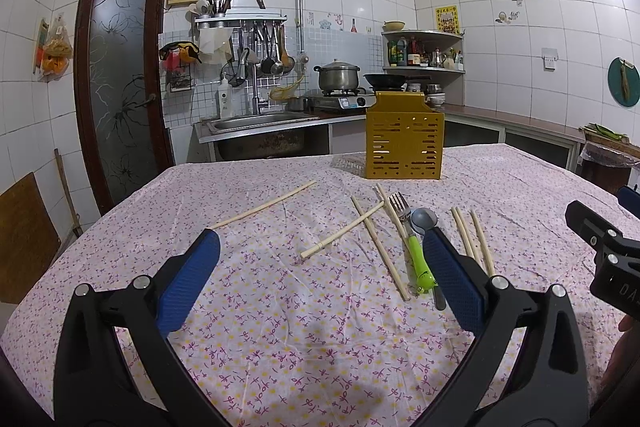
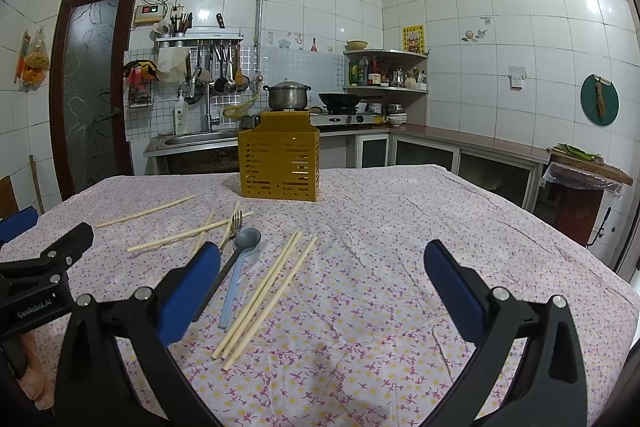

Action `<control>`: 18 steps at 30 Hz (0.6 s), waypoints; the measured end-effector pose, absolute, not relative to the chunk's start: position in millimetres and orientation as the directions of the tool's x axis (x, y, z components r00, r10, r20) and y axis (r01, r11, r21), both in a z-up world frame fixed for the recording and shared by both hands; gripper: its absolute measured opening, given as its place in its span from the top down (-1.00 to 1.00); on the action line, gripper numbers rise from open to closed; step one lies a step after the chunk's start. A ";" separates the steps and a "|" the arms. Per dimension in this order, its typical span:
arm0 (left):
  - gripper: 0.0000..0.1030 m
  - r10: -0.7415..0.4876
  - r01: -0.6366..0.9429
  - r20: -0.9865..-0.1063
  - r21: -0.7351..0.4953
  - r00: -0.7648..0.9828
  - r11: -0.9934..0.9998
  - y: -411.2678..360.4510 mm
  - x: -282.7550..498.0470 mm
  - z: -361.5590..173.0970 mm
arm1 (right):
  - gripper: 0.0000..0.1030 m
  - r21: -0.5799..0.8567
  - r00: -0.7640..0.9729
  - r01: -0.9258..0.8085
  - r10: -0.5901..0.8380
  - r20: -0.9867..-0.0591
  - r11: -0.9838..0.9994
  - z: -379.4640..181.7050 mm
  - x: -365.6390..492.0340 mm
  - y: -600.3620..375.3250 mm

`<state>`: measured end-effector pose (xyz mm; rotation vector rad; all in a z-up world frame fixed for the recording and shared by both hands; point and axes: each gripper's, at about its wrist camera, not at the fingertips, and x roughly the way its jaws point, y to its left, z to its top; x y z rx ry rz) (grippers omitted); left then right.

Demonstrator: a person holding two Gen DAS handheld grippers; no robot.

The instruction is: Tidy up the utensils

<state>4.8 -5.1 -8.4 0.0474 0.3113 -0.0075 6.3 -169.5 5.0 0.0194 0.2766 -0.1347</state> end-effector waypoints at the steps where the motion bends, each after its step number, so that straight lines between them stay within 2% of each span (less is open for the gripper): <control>1: -0.91 0.000 0.014 -0.307 0.045 0.952 0.999 -5.2 4.9 -8.6 | -0.93 0.000 0.953 0.135 -0.130 -0.274 0.991 5.4 6.2 -169.7; 18: -0.91 0.002 0.013 -0.311 0.046 0.950 0.999 -4.2 6.4 -12.4 | -0.93 0.000 0.952 0.137 -0.132 -0.275 0.991 3.7 7.7 -170.2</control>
